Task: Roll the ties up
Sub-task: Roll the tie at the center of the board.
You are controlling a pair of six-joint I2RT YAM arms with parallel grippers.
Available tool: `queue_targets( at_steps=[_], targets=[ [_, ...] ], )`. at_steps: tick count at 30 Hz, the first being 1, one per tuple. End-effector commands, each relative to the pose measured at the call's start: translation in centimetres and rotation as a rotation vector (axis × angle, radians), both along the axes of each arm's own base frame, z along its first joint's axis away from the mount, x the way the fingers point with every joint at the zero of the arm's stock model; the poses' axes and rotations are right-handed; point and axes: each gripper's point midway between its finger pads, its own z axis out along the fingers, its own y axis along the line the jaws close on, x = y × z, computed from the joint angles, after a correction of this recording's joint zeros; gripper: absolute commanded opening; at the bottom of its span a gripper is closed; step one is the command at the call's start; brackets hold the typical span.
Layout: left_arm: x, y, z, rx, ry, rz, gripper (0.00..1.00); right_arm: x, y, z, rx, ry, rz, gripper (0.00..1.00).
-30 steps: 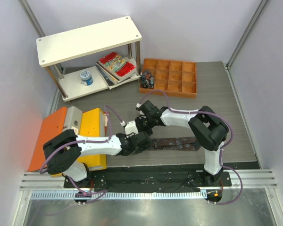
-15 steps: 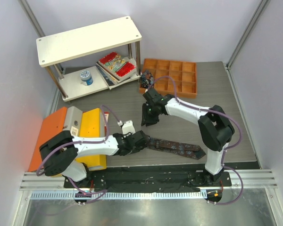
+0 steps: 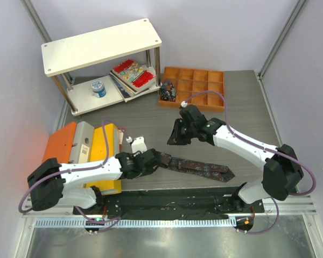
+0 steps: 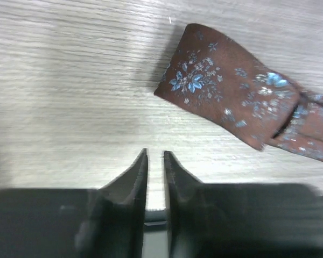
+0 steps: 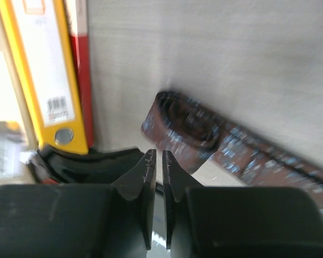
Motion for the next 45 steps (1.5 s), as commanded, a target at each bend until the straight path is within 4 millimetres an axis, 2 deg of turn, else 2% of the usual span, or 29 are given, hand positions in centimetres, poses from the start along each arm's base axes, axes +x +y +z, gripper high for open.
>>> queue_targets(
  at_steps=[1, 3, 6, 9, 14, 21, 25, 32, 38, 41, 45],
  targets=[
    [0.2, 2.3, 2.4, 0.037, -0.056, 0.017, 0.24, -2.1, 3.3, 1.9, 0.174, -0.010, 0.036, 0.13],
    [0.6, 2.6, 3.8, 0.045, -0.089, 0.006, 0.36, -3.1, 4.0, 1.4, 0.164, -0.003, 0.045, 0.11],
    [1.1, 3.1, 5.0, 0.083, -0.103, -0.017, 0.51, -3.4, 4.6, 0.3, 0.161, 0.002, 0.021, 0.07],
    [1.5, 3.4, 6.2, 0.105, -0.113, -0.033, 0.58, -3.2, 4.0, -1.0, 0.134, -0.003, -0.021, 0.05],
    [2.1, 3.2, 7.2, 0.099, -0.128, -0.053, 0.60, -3.5, 2.8, -3.9, 0.086, 0.015, -0.061, 0.02],
    [3.1, 2.1, 7.4, 0.063, -0.135, -0.109, 0.64, -4.2, 1.0, -7.5, 0.024, 0.038, -0.099, 0.01],
    [3.6, 1.7, 6.9, 0.055, -0.120, -0.146, 0.67, -4.6, -0.2, -9.1, -0.023, 0.045, -0.115, 0.01],
    [5.5, 0.4, 6.1, -0.004, -0.119, -0.193, 0.69, -4.8, -2.0, -10.4, -0.081, 0.034, -0.150, 0.01],
    [6.5, -1.4, 3.9, 0.003, -0.099, -0.277, 0.70, -5.1, -2.4, -11.1, -0.097, 0.044, -0.153, 0.01],
    [6.2, -2.5, 2.0, -0.006, -0.064, -0.331, 0.69, -5.5, -2.7, -11.5, -0.100, 0.052, -0.153, 0.01],
    [6.5, -3.2, 0.8, -0.022, -0.065, -0.351, 0.68, -5.6, -2.9, -11.9, -0.103, 0.055, -0.152, 0.01]
  ],
)
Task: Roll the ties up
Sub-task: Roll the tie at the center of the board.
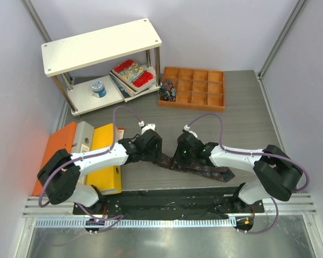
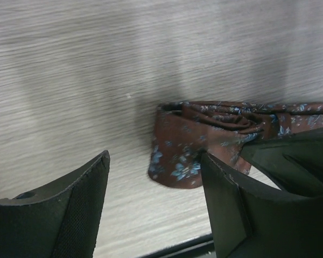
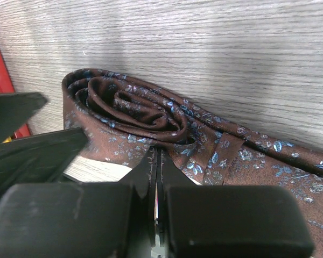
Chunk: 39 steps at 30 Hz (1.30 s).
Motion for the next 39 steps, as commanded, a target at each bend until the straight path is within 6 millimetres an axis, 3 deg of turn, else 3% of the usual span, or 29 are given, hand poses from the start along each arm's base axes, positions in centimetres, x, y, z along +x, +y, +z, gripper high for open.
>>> queue_targets(
  at_steps=[1, 9, 15, 20, 22, 27, 29, 32, 36, 39],
  targets=[
    [0.8, -2.1, -0.9, -0.062, -0.020, -0.071, 0.66, -0.3, -1.8, -1.5, -0.069, -0.001, -0.033, 0.01],
    [0.6, -3.6, -2.8, -0.119, -0.007, -0.115, 0.57, -0.5, -2.0, -2.2, -0.078, 0.007, -0.030, 0.01],
    [-0.1, -3.5, -3.9, -0.146, 0.017, -0.112, 0.42, -0.6, -2.1, -2.5, -0.086, 0.012, -0.026, 0.01],
    [-0.6, -3.2, -3.7, -0.148, 0.029, -0.109, 0.07, -0.6, -2.1, -2.7, -0.093, 0.016, -0.024, 0.01],
    [-0.2, -3.0, -2.2, -0.141, -0.006, -0.091, 0.00, -0.4, -1.8, -2.7, -0.090, 0.017, -0.019, 0.01],
    [0.0, -0.6, 1.7, 0.014, -0.068, -0.038, 0.00, 0.8, 0.1, -1.2, -0.054, 0.004, -0.005, 0.01],
    [0.4, -0.5, 3.8, 0.042, -0.116, -0.022, 0.00, 1.0, 1.2, -0.9, -0.033, 0.019, 0.015, 0.01],
    [0.2, 1.0, 5.1, 0.127, -0.118, 0.015, 0.00, 2.4, 3.9, 1.6, 0.031, -0.004, 0.039, 0.01],
    [-0.4, 2.4, 5.9, 0.196, -0.101, 0.037, 0.00, 3.3, 6.3, 2.7, 0.067, -0.007, 0.064, 0.01],
    [-0.4, 2.4, 6.1, 0.199, -0.091, 0.053, 0.00, 3.6, 7.7, 3.4, 0.105, -0.012, 0.074, 0.01]
  ],
)
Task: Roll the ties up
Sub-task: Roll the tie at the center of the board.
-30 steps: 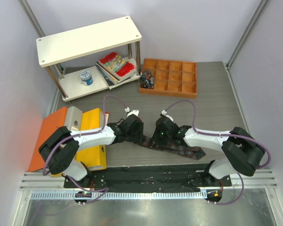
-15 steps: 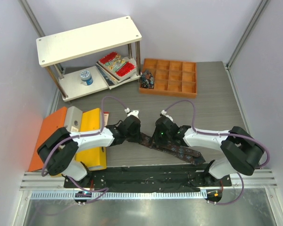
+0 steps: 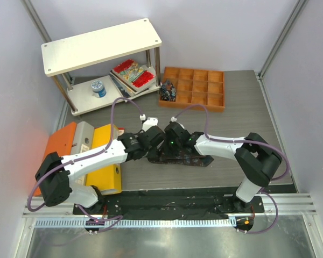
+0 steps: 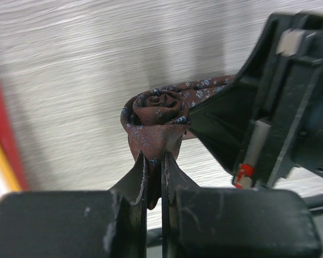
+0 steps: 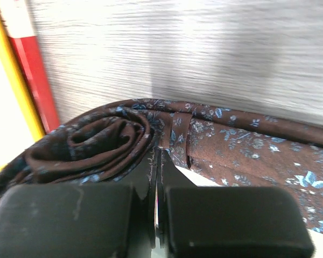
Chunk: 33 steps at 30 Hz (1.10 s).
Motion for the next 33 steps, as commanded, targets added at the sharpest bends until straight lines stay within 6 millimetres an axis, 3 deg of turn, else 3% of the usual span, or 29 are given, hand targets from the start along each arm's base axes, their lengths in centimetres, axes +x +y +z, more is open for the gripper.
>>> queue_targets(
  at_steps=[1, 7, 16, 22, 33],
  targets=[
    [-0.6, 2.2, 0.6, 0.086, 0.013, 0.055, 0.00, 0.6, 3.0, 2.3, 0.091, -0.026, 0.040, 0.01],
    [-0.5, 1.4, -1.0, 0.125, 0.043, 0.083, 0.00, 0.5, 4.0, 2.2, 0.150, -0.013, 0.046, 0.01],
    [-0.2, -1.1, -3.1, 0.230, 0.072, 0.106, 0.00, 0.2, 3.2, 1.4, 0.142, -0.004, 0.053, 0.01],
    [-0.2, -2.7, -3.9, 0.289, 0.080, 0.107, 0.00, 0.2, 1.1, 1.0, 0.113, 0.007, 0.029, 0.01],
    [0.0, -3.9, -5.5, 0.327, 0.099, 0.118, 0.00, 0.4, -5.3, 0.2, 0.023, 0.034, -0.055, 0.02]
  ],
)
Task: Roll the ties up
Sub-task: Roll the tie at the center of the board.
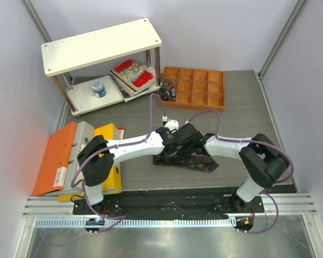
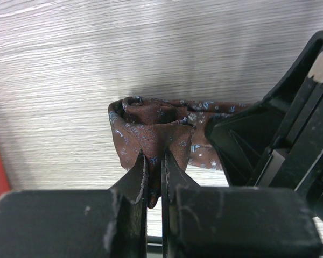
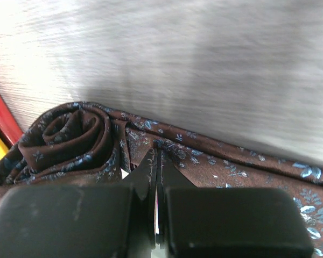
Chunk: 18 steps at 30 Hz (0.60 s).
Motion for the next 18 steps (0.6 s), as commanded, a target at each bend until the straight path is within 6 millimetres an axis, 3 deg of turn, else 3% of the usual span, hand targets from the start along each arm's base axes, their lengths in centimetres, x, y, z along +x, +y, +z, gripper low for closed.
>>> queue_targets(
  at_steps=[1, 10, 18],
  targets=[
    [-0.3, 0.8, -2.0, 0.082, 0.018, 0.021, 0.00, 0.7, -0.7, 3.0, 0.039, -0.083, 0.000, 0.02],
    [0.4, 2.5, 0.1, 0.134, -0.050, 0.052, 0.01, 0.4, -2.3, 2.8, 0.027, -0.073, -0.010, 0.05],
    [1.3, 6.2, 3.0, 0.262, -0.122, 0.064, 0.00, 1.1, -3.0, 3.0, 0.014, -0.076, -0.013, 0.06]
  ],
)
